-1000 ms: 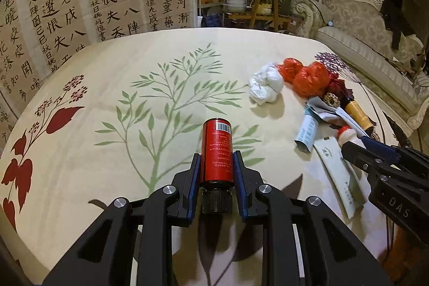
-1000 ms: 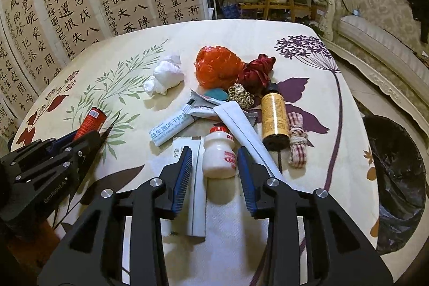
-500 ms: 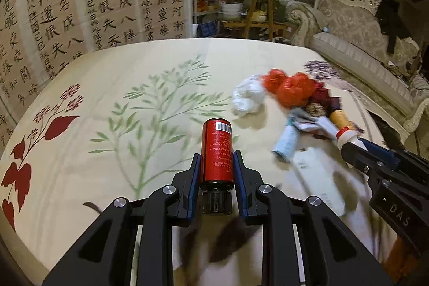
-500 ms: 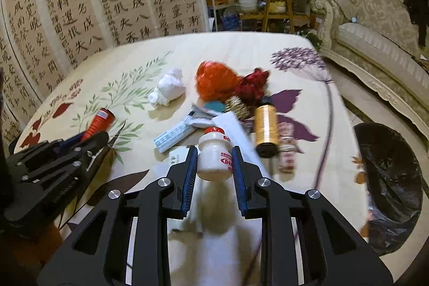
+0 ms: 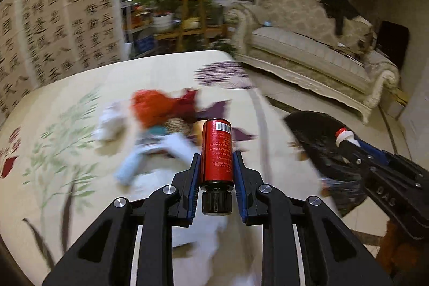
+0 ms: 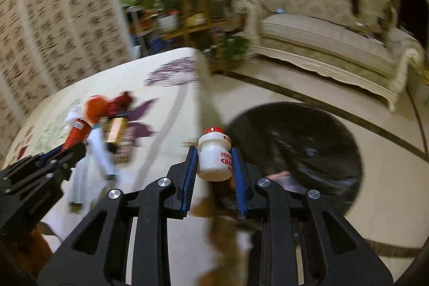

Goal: Collect trash
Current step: 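Carry the red bottle with the left gripper while the right gripper carries the white bottle into the bin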

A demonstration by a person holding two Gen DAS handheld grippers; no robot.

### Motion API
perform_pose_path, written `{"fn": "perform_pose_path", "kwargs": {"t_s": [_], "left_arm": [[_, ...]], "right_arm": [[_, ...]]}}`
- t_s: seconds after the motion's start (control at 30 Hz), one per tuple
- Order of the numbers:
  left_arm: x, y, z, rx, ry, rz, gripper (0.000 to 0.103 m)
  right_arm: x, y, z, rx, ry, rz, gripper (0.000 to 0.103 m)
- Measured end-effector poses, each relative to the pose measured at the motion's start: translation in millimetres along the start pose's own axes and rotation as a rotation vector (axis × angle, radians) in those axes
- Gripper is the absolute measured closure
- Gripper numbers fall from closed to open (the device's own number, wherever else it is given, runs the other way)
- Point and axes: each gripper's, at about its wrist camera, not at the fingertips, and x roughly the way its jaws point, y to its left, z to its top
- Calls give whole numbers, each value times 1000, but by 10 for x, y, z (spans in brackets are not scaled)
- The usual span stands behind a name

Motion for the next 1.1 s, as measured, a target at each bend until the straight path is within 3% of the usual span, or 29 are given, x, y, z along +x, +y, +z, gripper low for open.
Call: {"fn": "perform_pose_path", "kwargs": {"t_s": [0.37,0.8,1.1], "left_arm": [[427,-882,93,144,51,-56,78],[797,-1185,204,207,96,-28,77],[789,-1173,226,195,93,-20,47]], "right_arm": [[218,-652,-108,104,15,-69,78],[450,-935,-75,153,30,-71,77],[425,-995,-107,178,31,-79,76]]}}
